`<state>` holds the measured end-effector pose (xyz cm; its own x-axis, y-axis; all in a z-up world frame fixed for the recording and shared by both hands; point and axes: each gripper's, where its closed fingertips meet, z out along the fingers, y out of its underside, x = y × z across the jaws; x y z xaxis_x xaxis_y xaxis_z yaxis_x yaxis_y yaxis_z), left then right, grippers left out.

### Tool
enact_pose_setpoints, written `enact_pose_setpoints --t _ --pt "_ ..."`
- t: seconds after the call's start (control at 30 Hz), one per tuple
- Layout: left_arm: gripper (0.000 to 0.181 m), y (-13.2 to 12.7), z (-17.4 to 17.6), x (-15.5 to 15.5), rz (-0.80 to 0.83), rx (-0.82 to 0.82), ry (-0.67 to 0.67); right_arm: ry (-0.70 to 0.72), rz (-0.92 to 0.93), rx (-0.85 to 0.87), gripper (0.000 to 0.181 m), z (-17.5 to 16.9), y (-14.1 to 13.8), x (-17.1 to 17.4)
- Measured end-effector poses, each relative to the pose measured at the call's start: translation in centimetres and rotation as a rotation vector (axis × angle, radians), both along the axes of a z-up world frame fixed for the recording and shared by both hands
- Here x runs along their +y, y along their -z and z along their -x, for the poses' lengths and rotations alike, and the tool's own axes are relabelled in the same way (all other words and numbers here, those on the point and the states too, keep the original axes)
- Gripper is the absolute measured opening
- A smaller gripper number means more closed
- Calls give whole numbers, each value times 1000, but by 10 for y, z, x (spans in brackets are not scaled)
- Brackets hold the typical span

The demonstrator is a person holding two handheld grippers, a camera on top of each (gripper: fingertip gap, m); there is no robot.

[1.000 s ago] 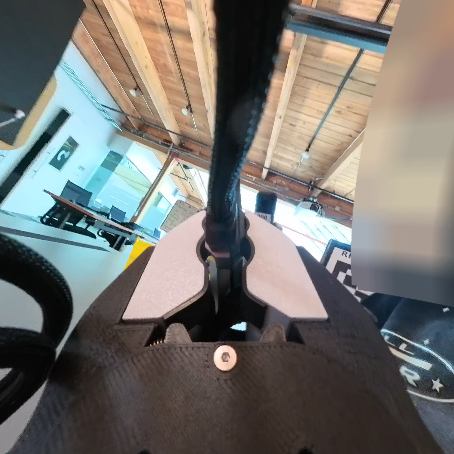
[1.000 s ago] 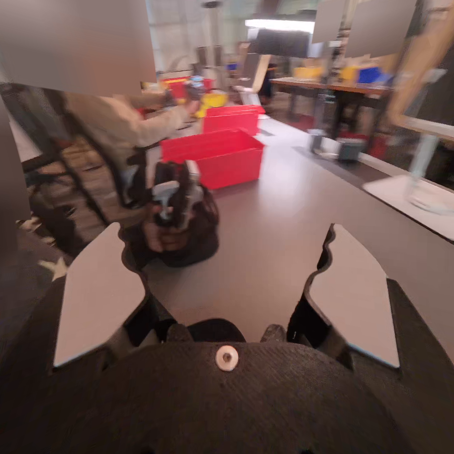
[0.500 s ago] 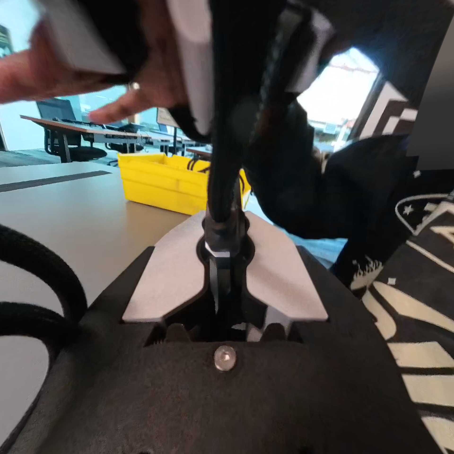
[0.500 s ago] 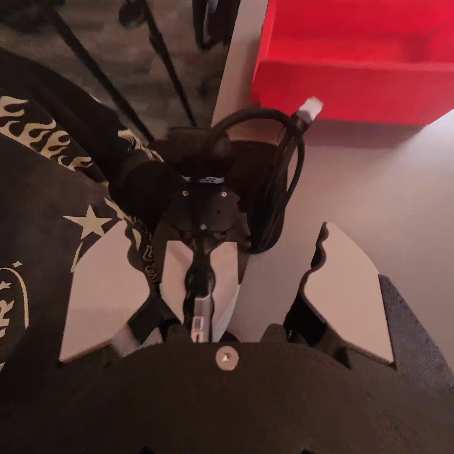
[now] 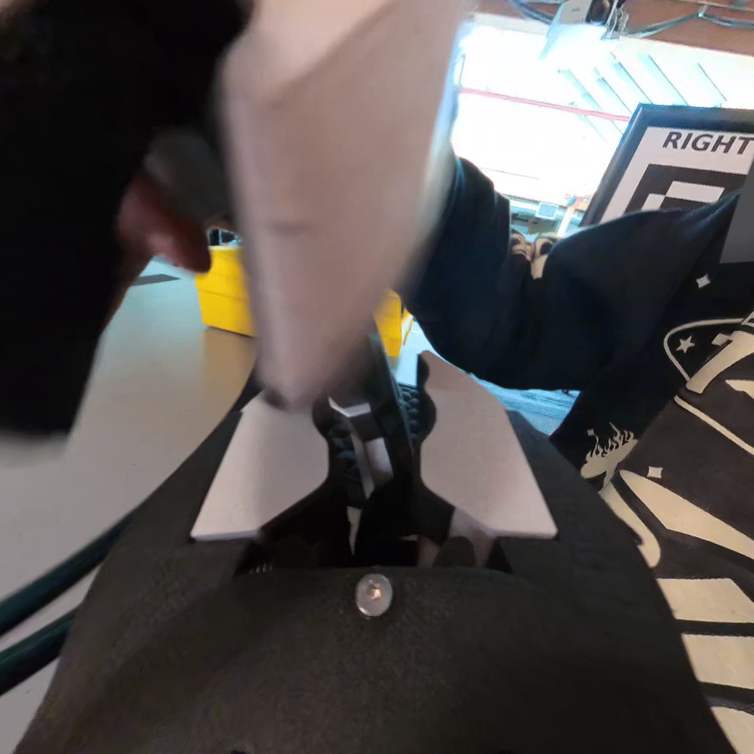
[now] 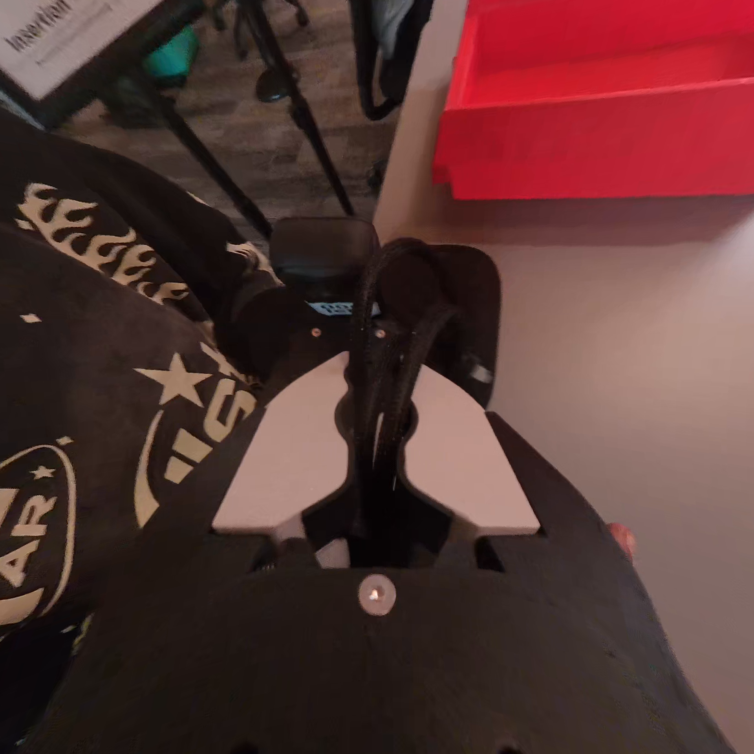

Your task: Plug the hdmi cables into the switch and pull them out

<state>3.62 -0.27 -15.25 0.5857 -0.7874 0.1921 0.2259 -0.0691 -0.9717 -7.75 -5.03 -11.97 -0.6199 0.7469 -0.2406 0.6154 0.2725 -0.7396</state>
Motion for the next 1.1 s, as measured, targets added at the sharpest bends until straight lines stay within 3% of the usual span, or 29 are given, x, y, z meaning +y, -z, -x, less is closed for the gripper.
enact_pose_setpoints --t 0.13,0.23,0.37,0.5,0.7,0.83,0.97,1.1 --pt "51 -9 9 1 -46 -54 -55 77 -14 154 9 -12 -31 19" --pt "47 -31 36 -3 -137 -253 -119 150 -39 266 8 -29 -66 43" --pt "39 -50 87 -8 -177 -585 -186 264 -157 362 8 -58 -107 95" --pt "37 -53 110 -10 -172 -736 -203 413 -341 292 9 -97 -119 168" --pt "36 -52 108 -8 -168 -717 -218 616 -701 144 8 -183 -100 289" --pt "36 -51 110 -8 -167 -724 -222 667 -864 122 9 -235 -76 346" --pt "36 -50 108 -6 -160 -712 -223 602 -801 138 9 -270 -34 361" --pt "36 -50 108 -5 -153 -711 -225 582 -572 79 9 -298 8 352"
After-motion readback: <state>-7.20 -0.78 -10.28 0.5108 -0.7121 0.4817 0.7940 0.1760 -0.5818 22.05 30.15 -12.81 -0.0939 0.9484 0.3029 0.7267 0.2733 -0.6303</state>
